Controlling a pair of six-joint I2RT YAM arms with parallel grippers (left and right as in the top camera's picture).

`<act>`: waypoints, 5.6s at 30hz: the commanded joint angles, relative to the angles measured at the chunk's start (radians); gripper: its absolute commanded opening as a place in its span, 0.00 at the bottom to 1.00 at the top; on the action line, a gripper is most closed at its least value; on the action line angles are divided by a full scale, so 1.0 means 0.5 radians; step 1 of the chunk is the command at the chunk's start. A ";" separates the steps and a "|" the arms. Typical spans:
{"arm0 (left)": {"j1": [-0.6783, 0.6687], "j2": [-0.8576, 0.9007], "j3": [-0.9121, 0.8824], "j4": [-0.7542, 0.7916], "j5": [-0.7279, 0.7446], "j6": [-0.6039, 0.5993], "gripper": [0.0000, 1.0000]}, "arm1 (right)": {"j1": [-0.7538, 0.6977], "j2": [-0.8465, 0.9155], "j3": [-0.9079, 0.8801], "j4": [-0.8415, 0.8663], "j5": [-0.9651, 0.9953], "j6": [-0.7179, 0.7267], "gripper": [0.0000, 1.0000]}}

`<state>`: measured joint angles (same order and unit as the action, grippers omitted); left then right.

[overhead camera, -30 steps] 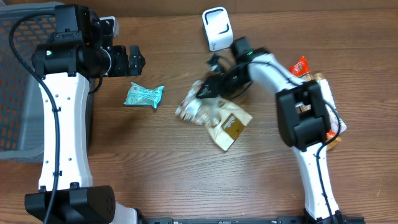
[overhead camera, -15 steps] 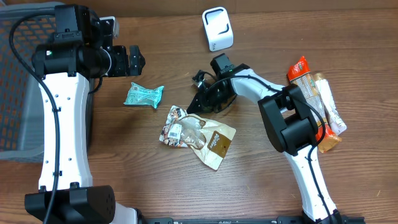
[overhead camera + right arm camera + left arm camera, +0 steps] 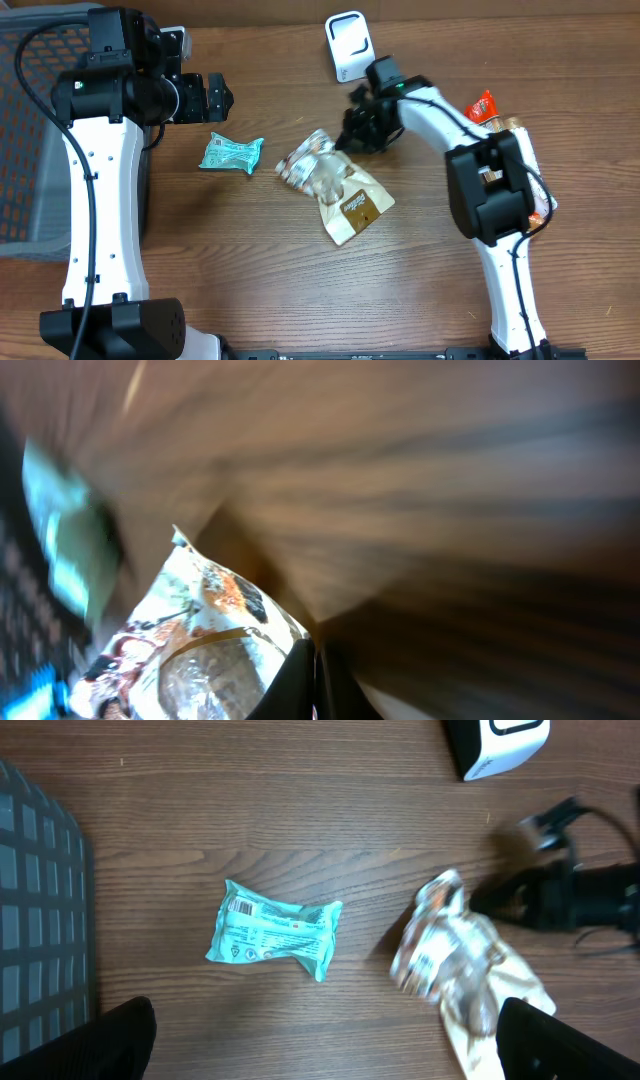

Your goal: Scan the item barcode

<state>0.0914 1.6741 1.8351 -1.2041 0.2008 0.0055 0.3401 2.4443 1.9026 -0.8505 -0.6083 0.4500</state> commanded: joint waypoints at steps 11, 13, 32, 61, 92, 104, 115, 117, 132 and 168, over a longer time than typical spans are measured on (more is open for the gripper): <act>-0.017 -0.002 0.031 0.008 -0.003 -0.011 1.00 | -0.313 -0.024 -0.003 -0.439 -0.063 -0.496 0.85; -0.017 -0.002 0.031 0.008 -0.003 -0.011 1.00 | -0.316 -0.024 -0.011 -0.531 -0.084 -0.748 0.88; -0.017 -0.002 0.031 0.008 -0.003 -0.011 1.00 | 0.336 0.298 -0.271 0.372 -0.166 -0.230 0.16; -0.017 -0.002 0.031 0.008 -0.003 -0.011 1.00 | 0.193 -0.587 -0.125 -0.146 0.468 -0.278 0.04; -0.017 -0.002 0.031 0.008 -0.004 -0.011 1.00 | 0.351 -0.702 -0.523 -0.033 0.810 -0.219 0.15; -0.017 -0.002 0.031 0.008 -0.003 -0.011 1.00 | 0.204 -0.577 -0.533 -0.056 0.520 -0.361 0.47; -0.017 -0.002 0.031 0.008 -0.003 -0.011 1.00 | 0.026 -0.356 -0.533 -0.225 -0.067 -0.861 0.75; -0.017 -0.002 0.031 0.008 -0.003 -0.011 1.00 | 0.030 -0.312 -0.533 -0.221 -0.107 -0.866 0.78; -0.017 -0.002 0.031 0.008 -0.003 -0.011 1.00 | 0.306 -0.145 -0.533 0.085 0.652 -0.057 0.66; -0.017 -0.002 0.031 0.008 -0.003 -0.011 1.00 | 0.464 -0.009 -0.490 0.120 0.789 0.377 0.04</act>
<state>0.0914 1.6741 1.8351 -1.2041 0.2008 0.0055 0.5774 2.2978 1.7187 -0.7658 -0.2405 0.6224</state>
